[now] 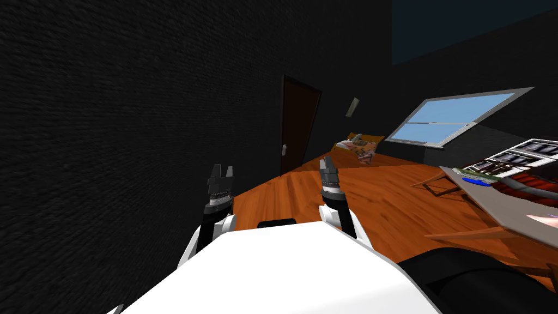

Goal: Pull the door open

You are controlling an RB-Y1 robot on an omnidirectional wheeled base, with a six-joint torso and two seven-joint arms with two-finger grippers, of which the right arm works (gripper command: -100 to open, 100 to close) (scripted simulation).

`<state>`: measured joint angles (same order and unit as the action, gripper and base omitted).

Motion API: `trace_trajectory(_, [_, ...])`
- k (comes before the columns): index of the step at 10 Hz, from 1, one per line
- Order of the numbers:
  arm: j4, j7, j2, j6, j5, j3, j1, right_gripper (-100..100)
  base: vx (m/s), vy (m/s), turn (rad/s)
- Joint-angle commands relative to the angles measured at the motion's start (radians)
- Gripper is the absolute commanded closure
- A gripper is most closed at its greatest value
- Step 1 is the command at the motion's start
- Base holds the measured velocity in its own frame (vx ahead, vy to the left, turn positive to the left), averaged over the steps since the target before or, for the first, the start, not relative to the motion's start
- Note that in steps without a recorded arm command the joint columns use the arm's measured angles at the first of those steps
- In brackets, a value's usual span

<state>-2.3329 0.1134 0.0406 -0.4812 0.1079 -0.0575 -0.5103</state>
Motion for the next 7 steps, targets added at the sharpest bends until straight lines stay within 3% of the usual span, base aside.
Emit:
trace_trajectory(1, [0.025, 0.032, 0.006, 0.004, -0.005, 0.000, 0.013, -100, 0.093, -0.100, 0.096])
trace_trajectory(7, [0.107, 0.139, 0.021, 0.017, -0.022, 0.002, 0.056, -100, 0.086, -0.039, 0.063])
